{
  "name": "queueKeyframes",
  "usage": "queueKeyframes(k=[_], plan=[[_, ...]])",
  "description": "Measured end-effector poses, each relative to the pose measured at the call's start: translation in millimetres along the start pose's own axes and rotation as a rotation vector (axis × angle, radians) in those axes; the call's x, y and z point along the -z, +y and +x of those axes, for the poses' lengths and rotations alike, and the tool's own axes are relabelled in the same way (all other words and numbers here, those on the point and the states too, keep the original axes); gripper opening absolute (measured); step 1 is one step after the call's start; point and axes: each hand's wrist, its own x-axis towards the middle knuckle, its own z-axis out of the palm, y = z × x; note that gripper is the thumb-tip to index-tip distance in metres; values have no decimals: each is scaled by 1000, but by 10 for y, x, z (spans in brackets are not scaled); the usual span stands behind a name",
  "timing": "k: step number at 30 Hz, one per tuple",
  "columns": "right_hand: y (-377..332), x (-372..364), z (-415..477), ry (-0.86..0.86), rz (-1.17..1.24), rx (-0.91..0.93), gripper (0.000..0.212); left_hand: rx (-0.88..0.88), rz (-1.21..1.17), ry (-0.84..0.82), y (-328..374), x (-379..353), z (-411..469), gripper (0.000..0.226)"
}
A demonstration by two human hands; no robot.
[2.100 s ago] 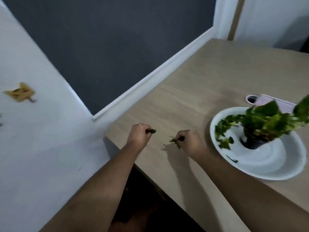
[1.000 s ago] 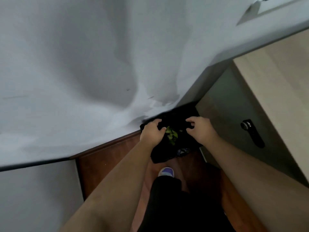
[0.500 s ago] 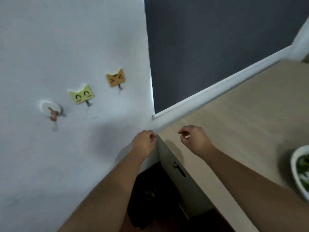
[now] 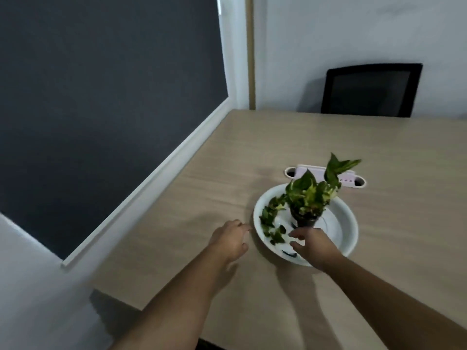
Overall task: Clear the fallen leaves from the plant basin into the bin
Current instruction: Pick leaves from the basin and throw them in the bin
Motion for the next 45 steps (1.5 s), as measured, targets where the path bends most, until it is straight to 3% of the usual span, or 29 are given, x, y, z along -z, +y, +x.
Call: queueKeyframes(k=[6, 11, 14, 17, 20, 25, 33, 37, 39, 45], plan=[[342, -243, -88, -107, -40, -100, 31, -301, 156, -99, 103, -384, 397, 53], [458, -287, 4, -198, -130, -91, 30, -476, 209, -101, 66, -375, 669, 34], [596, -168, 63, -216, -198, -157, 33, -548, 160, -141, 172, -411, 670, 32], [649, -24, 71, -134, -418, -205, 41, -586, 62, -200, 242, -496, 614, 36], [572, 34, 111, -86, -501, -197, 38, -532, 39, -201, 91, -420, 732, 40], [295, -250, 122, -298, -243, -40, 32, -391, 13, -179, -245, -235, 907, 35], [517, 76, 261, -339, -239, -106, 44, -308, -83, -251, 13, -363, 840, 31], [517, 268, 429, -160, -170, -200, 41, -228, -207, -339, -12, -276, 927, 31], [557, 294, 519, -141, -234, -241, 38, -248, -144, -322, -21, -289, 941, 37], [446, -2, 708, -343, -488, -304, 33, -246, -232, -268, -82, -407, 892, 37]])
